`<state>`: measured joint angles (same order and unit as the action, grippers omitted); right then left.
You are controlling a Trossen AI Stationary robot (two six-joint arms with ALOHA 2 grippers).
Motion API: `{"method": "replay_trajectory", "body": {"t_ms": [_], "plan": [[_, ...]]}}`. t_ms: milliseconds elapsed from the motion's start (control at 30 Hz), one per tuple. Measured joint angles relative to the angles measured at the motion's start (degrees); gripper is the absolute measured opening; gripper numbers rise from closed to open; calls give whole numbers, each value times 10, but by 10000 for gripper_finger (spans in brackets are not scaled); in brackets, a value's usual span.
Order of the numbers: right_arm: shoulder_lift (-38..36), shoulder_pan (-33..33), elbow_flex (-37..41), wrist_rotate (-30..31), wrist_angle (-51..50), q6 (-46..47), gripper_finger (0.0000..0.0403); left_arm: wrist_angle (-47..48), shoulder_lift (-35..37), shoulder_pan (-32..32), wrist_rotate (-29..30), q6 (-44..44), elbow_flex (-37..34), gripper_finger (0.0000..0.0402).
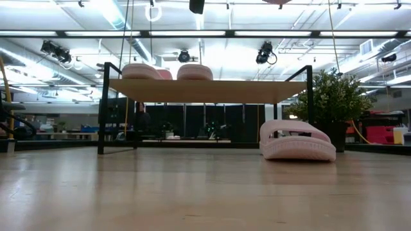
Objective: Pick and place slides into the shelf
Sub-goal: Put the pink slipper on the shelf
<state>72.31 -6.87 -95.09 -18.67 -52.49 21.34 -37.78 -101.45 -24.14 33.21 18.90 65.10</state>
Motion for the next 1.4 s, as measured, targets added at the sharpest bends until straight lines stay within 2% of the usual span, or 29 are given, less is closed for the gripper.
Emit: {"method": "replay_trajectory", "body": {"t_ms": [200, 400, 533, 700, 900, 1100, 1400], "plan": [[-14, 0, -2, -11, -7, 23, 42, -2, 0, 4, -2, 5, 0, 182], [-32, 0, -2, 5, -24, 13, 41, -2, 9, 9, 0, 18, 0, 211], [-47, 9, -2, 16, -41, 6, 42, 3, 38, 9, 9, 12, 0, 216], [-69, 31, -2, 35, -51, -18, 41, 7, 87, 10, 34, -21, 0, 205], [-76, 69, -2, 79, -51, -99, 43, 9, 149, 16, 51, -52, 0, 187], [-58, 113, -2, 99, -51, -203, 42, 9, 193, 30, 63, -83, 0, 177], [-18, 157, -2, 147, -48, -379, 41, 9, 211, 54, 70, -96, 0, 175]]}}
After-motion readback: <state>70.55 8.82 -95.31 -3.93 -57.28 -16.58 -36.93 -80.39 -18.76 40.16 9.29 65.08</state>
